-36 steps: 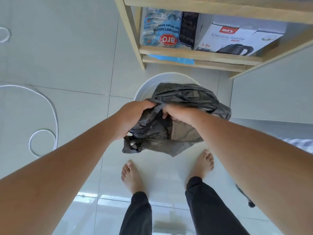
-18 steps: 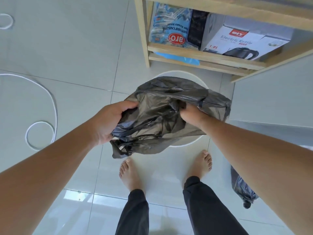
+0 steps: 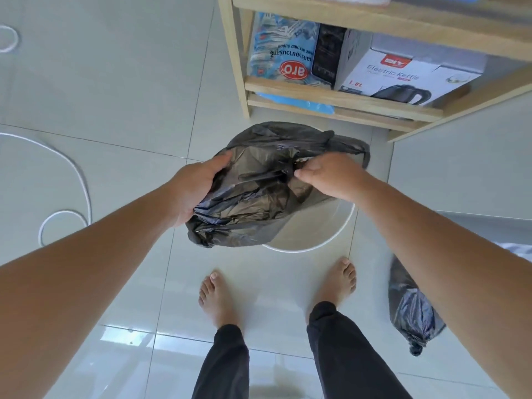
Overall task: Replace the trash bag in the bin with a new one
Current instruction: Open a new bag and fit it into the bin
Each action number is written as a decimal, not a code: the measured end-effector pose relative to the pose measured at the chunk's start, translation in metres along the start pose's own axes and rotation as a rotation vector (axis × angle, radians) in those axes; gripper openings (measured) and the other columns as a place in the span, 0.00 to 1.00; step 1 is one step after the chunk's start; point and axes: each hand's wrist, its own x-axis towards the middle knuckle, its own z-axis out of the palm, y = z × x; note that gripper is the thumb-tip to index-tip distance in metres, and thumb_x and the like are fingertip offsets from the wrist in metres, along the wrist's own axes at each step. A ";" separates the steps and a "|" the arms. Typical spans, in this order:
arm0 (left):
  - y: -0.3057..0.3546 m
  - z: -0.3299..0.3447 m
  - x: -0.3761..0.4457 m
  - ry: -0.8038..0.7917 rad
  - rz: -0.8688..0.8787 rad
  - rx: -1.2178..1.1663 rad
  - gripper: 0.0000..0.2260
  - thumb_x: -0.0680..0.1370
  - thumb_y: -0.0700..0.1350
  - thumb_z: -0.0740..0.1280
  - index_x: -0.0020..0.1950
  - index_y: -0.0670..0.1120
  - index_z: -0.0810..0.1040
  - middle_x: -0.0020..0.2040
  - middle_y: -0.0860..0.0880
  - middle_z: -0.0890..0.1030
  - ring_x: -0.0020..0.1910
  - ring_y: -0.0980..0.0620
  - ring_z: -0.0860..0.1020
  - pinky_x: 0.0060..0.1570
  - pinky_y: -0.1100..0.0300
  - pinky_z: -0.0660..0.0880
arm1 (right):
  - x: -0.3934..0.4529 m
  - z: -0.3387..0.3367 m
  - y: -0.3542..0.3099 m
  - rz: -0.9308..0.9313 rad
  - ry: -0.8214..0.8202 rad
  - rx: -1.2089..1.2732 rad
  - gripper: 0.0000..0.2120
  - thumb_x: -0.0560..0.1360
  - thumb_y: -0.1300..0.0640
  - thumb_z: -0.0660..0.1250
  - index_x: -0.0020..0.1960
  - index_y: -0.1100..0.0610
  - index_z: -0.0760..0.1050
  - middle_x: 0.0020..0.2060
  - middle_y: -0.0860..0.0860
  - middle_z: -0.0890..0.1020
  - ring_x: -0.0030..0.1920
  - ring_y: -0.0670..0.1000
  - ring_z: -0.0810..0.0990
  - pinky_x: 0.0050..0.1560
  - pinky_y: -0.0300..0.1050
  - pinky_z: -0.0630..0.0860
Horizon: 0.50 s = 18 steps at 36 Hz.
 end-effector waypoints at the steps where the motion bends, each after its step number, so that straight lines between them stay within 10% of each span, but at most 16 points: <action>1: 0.002 0.003 0.003 -0.002 -0.002 0.021 0.25 0.70 0.65 0.70 0.51 0.44 0.84 0.47 0.44 0.87 0.50 0.42 0.84 0.62 0.44 0.75 | -0.002 -0.005 0.009 -0.013 0.052 0.030 0.22 0.79 0.43 0.59 0.53 0.60 0.82 0.48 0.57 0.84 0.50 0.57 0.81 0.53 0.48 0.77; 11: 0.007 0.032 0.034 0.046 0.024 0.267 0.24 0.74 0.64 0.67 0.51 0.42 0.82 0.46 0.42 0.84 0.46 0.42 0.82 0.52 0.51 0.77 | -0.006 -0.002 0.064 -0.004 0.500 -0.001 0.24 0.72 0.35 0.66 0.46 0.56 0.68 0.38 0.53 0.79 0.40 0.56 0.77 0.37 0.44 0.68; 18: 0.009 0.042 0.043 -0.020 0.119 0.302 0.19 0.71 0.59 0.73 0.47 0.42 0.83 0.41 0.44 0.86 0.41 0.44 0.84 0.38 0.60 0.75 | 0.004 -0.008 0.065 0.134 0.431 0.083 0.29 0.71 0.34 0.68 0.61 0.55 0.74 0.51 0.55 0.81 0.55 0.59 0.80 0.50 0.48 0.74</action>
